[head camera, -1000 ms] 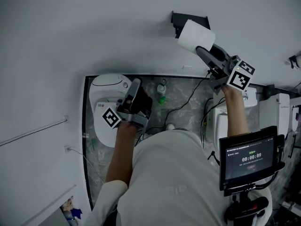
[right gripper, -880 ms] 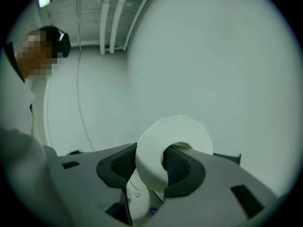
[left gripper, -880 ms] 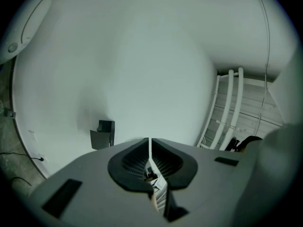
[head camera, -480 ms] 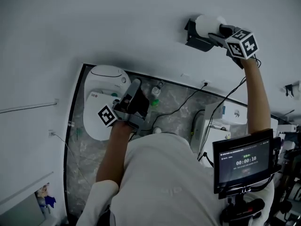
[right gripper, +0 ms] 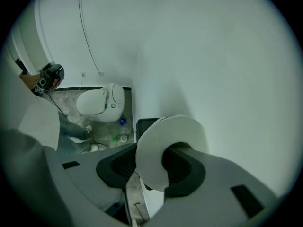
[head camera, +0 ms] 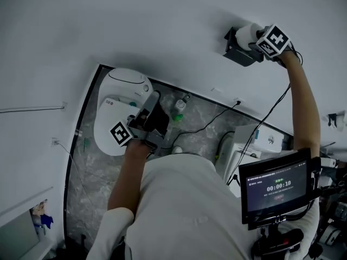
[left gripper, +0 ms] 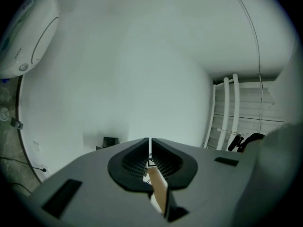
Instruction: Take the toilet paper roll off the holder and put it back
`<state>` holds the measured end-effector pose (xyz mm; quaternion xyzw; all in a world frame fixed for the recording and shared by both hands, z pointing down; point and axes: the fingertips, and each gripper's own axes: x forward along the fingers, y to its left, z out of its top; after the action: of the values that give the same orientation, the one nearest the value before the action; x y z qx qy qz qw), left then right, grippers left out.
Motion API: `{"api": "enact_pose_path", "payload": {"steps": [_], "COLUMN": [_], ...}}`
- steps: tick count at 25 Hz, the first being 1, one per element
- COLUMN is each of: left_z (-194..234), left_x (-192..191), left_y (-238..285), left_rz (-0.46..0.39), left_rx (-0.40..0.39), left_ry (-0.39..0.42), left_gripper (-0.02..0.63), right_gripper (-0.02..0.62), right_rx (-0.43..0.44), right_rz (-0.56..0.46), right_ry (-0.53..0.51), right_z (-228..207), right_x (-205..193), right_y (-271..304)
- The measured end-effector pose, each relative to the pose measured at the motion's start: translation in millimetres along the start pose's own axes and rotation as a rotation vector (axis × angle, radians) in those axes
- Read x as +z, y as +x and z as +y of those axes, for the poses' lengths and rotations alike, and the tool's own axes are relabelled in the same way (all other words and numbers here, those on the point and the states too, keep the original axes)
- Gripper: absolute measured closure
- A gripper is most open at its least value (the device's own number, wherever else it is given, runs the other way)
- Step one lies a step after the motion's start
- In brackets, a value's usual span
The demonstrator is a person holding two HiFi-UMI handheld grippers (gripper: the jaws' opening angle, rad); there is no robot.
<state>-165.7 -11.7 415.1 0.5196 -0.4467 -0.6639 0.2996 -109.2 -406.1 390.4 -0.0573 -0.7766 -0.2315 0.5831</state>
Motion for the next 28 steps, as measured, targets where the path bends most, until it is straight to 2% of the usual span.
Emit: {"api": "enact_pose_path", "payload": {"steps": [10,15,22,26,28], "left_z": [-1.7,-1.1,-1.1,-2.0,-2.5], "left_x": [1.3,1.7,3.0,5.0,6.9], "left_y": [-3.3,-0.6,2.2,2.4,2.0], "left_rz": [-0.015,-0.016,-0.016,-0.019,-0.016], "left_rx": [0.007,-0.001,-0.008,-0.014,-0.012], "left_ry": [0.001,-0.006,-0.003,-0.007,-0.006], "left_gripper": [0.6,0.6,0.6,0.6,0.6], "right_gripper": [0.428,0.426,0.424,0.38,0.379], "right_rx": [0.139,0.126,0.104,0.068,0.065], "right_rz": [0.072,0.113,0.111,0.109,0.109], "right_ry": [-0.046,-0.094,-0.1,-0.102,-0.099], "right_z": [0.8,2.0,-1.4,-9.3,-11.3], "right_x": [0.5,-0.2,-4.0,-9.0,-11.6], "right_y": [0.8,3.5,4.3,2.3,-0.6]}}
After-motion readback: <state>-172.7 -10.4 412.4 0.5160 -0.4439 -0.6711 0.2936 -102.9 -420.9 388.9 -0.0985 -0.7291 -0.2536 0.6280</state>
